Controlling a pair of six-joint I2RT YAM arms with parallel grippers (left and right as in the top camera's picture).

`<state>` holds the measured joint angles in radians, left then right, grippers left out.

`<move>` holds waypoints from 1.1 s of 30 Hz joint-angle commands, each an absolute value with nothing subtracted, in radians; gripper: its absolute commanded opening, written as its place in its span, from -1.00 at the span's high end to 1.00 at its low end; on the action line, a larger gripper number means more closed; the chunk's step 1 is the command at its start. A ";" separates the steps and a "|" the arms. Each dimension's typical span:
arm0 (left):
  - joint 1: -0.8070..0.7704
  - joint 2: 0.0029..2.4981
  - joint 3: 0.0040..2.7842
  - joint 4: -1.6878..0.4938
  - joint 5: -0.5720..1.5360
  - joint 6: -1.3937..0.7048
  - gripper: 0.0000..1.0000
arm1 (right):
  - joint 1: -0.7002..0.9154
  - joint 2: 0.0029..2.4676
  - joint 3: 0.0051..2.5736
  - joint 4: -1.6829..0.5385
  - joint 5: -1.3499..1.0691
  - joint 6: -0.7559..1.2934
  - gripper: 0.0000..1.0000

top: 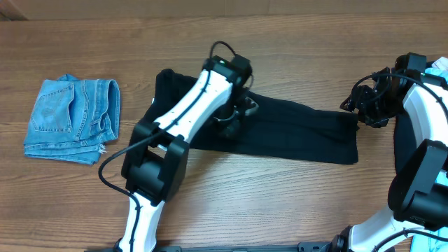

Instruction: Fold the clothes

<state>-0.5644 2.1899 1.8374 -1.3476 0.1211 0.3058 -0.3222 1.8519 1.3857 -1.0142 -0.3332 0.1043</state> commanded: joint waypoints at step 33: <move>-0.078 2.172 1.785 -1.166 0.262 0.088 0.12 | -0.329 1.818 1.388 -1.003 -0.338 0.104 -0.23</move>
